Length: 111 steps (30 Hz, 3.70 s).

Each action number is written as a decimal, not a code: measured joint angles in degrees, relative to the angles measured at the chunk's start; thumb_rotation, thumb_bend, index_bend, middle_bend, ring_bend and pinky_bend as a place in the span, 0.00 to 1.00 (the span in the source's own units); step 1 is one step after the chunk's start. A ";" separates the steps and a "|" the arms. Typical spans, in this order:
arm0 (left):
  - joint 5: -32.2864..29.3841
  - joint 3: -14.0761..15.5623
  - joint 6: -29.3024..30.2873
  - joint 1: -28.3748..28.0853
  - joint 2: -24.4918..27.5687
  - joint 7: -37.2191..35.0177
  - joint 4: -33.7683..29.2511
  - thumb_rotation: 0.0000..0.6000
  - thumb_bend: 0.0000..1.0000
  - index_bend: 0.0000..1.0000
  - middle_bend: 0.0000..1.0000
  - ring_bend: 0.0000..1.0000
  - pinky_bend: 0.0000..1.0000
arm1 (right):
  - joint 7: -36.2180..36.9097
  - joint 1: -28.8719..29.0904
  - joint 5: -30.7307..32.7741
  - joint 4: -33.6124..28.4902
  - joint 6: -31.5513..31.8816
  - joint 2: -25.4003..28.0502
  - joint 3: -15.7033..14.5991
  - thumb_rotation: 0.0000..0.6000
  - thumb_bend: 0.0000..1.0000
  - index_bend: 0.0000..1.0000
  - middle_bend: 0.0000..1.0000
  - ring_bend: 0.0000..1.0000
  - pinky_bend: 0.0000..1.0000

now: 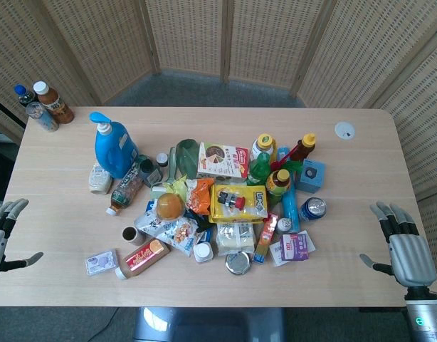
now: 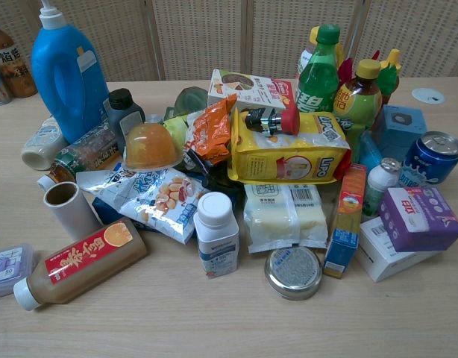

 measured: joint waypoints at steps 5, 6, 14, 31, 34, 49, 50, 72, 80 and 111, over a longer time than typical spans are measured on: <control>-0.12 -0.13 0.41 0.18 0.29 -0.22 -0.15 1.00 0.05 0.04 0.00 0.00 0.00 | -0.28 0.03 -0.20 -0.04 -0.05 -0.07 -0.13 1.00 0.00 0.00 0.00 0.00 0.00; -0.07 -0.14 0.56 0.25 0.39 -0.24 -0.25 1.00 0.05 0.04 0.00 0.00 0.00 | -0.29 0.02 -0.26 -0.08 -0.01 -0.06 -0.15 1.00 0.00 0.00 0.00 0.00 0.00; -0.07 1.14 -1.61 0.14 2.25 2.44 -3.32 1.00 0.05 0.04 0.00 0.00 0.00 | -0.23 -0.02 -0.03 -0.20 0.02 0.02 -0.06 1.00 0.00 0.00 0.00 0.00 0.00; -18.95 4.36 -18.12 -5.95 3.73 36.76 -21.11 1.00 0.05 0.03 0.00 0.00 0.00 | 2.46 -0.34 -0.05 -0.43 0.79 1.05 0.27 1.00 0.00 0.00 0.00 0.00 0.00; -25.51 3.85 -18.83 -8.08 1.57 43.73 -22.68 1.00 0.05 0.03 0.00 0.00 0.00 | 3.16 -0.36 -0.05 -0.38 0.82 1.26 0.33 1.00 0.00 0.00 0.00 0.00 0.00; -43.86 2.02 -17.71 -18.54 -13.12 59.65 -22.68 1.00 0.05 0.03 0.00 0.00 0.00 | 5.80 -0.49 0.42 -0.18 0.95 2.10 0.72 1.00 0.00 0.00 0.00 0.00 0.00; -44.16 2.14 -17.39 -18.73 -13.47 59.81 -22.51 1.00 0.05 0.03 0.00 0.00 0.00 | 6.02 -0.50 0.48 -0.10 0.94 2.15 0.75 1.00 0.00 0.00 0.00 0.00 0.00; -40.36 6.16 -12.19 -19.61 -18.98 61.39 -17.00 1.00 0.05 0.44 0.24 0.26 0.32 | 6.94 -0.57 0.61 0.04 0.99 2.43 0.92 1.00 0.00 0.00 0.00 0.00 0.00; -38.48 6.38 -10.05 -19.23 -18.52 61.36 -16.97 1.00 0.06 0.52 0.35 0.36 0.42 | 7.07 -0.62 0.51 0.13 1.12 2.47 0.94 1.00 0.00 0.00 0.00 0.00 0.00; -29.25 2.86 -3.28 -16.17 -1.22 52.37 -30.31 1.00 0.07 0.57 0.40 0.42 0.45 | 6.77 -0.82 0.61 -0.14 1.46 2.58 1.08 1.00 0.00 0.00 0.00 0.00 0.00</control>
